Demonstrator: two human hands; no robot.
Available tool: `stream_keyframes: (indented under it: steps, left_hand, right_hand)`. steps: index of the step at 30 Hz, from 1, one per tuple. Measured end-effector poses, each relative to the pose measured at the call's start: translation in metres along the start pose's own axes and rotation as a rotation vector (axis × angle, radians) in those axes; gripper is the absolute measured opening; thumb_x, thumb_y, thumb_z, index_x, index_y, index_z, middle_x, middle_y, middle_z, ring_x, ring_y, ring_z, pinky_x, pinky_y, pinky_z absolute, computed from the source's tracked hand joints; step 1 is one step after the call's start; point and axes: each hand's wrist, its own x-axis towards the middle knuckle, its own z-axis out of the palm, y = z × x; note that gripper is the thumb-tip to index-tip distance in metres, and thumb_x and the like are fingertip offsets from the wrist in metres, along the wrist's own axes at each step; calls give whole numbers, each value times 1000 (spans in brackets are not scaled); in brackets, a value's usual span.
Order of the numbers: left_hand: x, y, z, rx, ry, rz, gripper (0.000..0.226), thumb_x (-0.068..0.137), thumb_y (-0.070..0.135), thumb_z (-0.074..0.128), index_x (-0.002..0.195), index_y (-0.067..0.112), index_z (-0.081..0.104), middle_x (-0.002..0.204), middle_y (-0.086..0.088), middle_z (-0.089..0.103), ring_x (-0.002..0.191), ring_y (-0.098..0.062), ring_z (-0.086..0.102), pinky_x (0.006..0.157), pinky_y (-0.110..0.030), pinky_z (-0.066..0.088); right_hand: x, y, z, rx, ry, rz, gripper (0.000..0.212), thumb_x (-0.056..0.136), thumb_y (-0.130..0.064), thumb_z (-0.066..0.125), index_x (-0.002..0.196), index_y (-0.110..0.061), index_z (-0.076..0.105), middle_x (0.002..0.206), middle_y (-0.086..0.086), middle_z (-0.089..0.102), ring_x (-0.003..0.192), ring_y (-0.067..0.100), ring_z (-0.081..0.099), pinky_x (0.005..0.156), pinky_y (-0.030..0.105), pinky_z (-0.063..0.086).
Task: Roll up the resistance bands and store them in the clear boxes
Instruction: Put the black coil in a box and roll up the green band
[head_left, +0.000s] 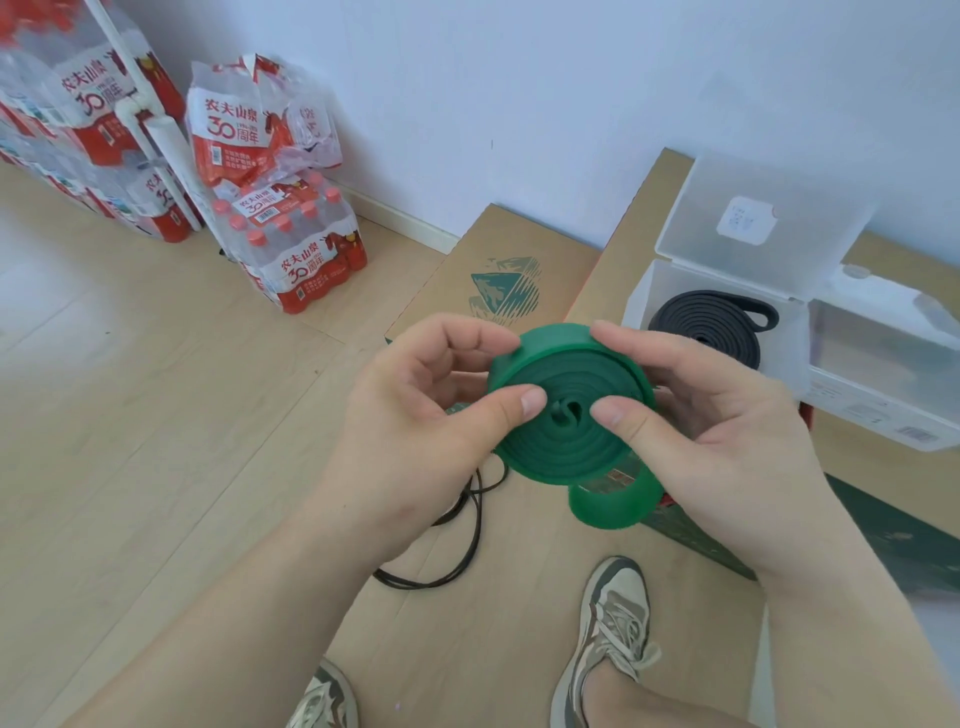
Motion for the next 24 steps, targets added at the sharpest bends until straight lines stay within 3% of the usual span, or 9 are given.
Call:
stream_keyframes:
  steps: [2,5,8,10,13,19,24]
  left_hand:
    - [-1,-1,2,16,-20,-4,31,76,11,83,101,24,69,102,-6,77,94,-29,74,80,-49,64]
    - [-2,-4,5,144,-49,29,32,76,12,84,96,28,65,102,3,75,96,-16,72,81,-45,64]
    - [-4,-4,6,326,-119,102,34,80,17,85,105,31,68,107,15,73,107,-9,69,90,-34,61]
    - [-4,-2,5,378,-151,94,34,82,12,84,106,31,71,104,18,73,105,-7,69,86,-29,61]
    - [-1,1,2,275,-158,-3,35,77,9,89,98,33,74,97,10,75,94,-13,74,81,-36,64]
    - [2,1,-4,96,-188,-109,41,68,15,86,105,29,73,105,4,77,104,-18,72,95,-48,59]
    - [-1,-1,-2,275,-214,-108,44,73,5,90,105,31,74,102,10,76,97,-12,73,85,-39,63]
  right_hand:
    - [0,0,0,-26,22,-13,45,89,6,74,115,-31,77,110,0,78,104,20,74,83,29,62]
    - [-1,2,-2,-111,22,-56,48,85,13,74,105,-31,78,110,-7,77,106,19,73,91,30,60]
    - [-2,4,1,-266,-40,-89,53,80,16,76,97,-34,81,111,-12,72,112,14,68,91,19,53]
    - [-3,5,4,-314,-78,-73,51,79,15,77,94,-34,82,109,-13,71,112,11,66,88,13,51]
    - [-4,5,4,-288,-104,-63,48,79,15,77,95,-30,82,110,-11,71,114,15,66,91,19,53]
    - [-5,1,5,-257,-156,-65,47,79,15,78,100,-27,78,109,-8,71,111,22,66,90,20,51]
    - [-6,3,8,-332,-153,-5,48,75,13,78,91,-32,71,108,-9,70,107,18,65,89,30,53]
